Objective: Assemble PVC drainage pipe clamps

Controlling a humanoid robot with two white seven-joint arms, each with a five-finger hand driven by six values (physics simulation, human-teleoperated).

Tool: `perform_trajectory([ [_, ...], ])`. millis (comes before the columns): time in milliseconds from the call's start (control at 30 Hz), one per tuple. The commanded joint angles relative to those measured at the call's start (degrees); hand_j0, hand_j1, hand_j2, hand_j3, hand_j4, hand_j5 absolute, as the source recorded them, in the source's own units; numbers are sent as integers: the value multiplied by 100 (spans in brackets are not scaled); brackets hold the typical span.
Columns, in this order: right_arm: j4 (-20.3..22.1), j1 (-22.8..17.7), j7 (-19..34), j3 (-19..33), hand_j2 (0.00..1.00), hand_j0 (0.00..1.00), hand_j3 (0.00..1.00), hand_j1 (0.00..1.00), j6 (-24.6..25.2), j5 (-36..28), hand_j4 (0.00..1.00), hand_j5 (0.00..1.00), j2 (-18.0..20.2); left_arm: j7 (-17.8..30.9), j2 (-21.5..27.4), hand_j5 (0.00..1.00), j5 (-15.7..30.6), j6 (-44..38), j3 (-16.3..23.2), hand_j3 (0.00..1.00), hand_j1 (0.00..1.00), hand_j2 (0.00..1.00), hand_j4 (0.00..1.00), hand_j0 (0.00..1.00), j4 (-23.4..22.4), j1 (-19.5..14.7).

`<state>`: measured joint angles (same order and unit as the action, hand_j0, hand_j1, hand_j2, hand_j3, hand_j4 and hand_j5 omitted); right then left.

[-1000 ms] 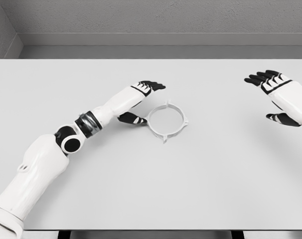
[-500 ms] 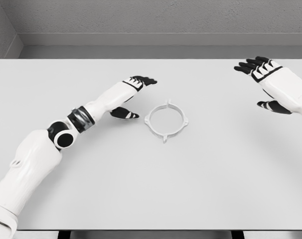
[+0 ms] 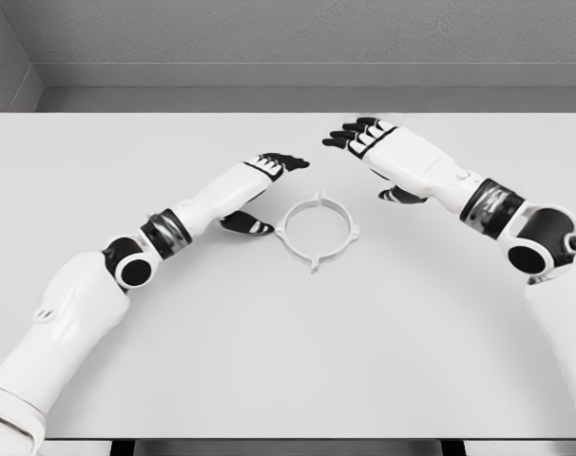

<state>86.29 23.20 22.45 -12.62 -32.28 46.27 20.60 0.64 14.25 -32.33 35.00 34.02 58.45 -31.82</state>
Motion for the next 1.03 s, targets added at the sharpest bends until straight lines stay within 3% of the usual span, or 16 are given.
perform_trajectory([
  [0, -262, 0, -4, -144, 100, 100, 100, 100, 20, 40, 100, 100, -56, -3, -36, 100, 34, 0, 0, 100, 100, 100, 100, 100, 9, 0],
  [267, -525, 114, -4, -56, 100, 100, 100, 100, 20, 48, 100, 100, -153, -3, -80, 100, 34, 0, -9, 100, 100, 100, 100, 100, 9, 9],
  [433, -359, -52, -13, 1209, 100, 100, 100, 100, -253, -66, 100, 100, -144, -3, 17, 100, 113, 0, -71, 100, 100, 100, 100, 100, 0, -53],
  [600, 248, -1239, 13, 2624, 100, 100, 100, 100, -272, -391, 100, 100, 84, -3, 913, 100, 288, 0, -167, 100, 100, 100, 100, 100, 62, -290],
  [700, 362, -1687, 31, 3380, 100, 100, 100, 100, -272, -690, 100, 100, 155, -12, 1836, 100, 385, 0, -431, 100, 100, 100, 100, 100, 26, -272],
  [733, 362, -1784, 31, 3529, 100, 100, 100, 100, -272, -795, 100, 100, 190, -12, 2002, 100, 613, 0, -440, 100, 100, 100, 100, 100, 0, -229],
  [800, 362, -1828, 31, 3565, 100, 100, 100, 100, -272, -804, 100, 100, 243, -12, 2310, 100, 816, 0, -448, 100, 100, 100, 100, 100, -9, -150],
  [1000, 494, -1846, 31, 3530, 100, 100, 100, 100, -272, -804, 100, 100, 234, -12, 2363, 100, 983, 0, -501, 100, 100, 100, 100, 100, -237, -167],
])
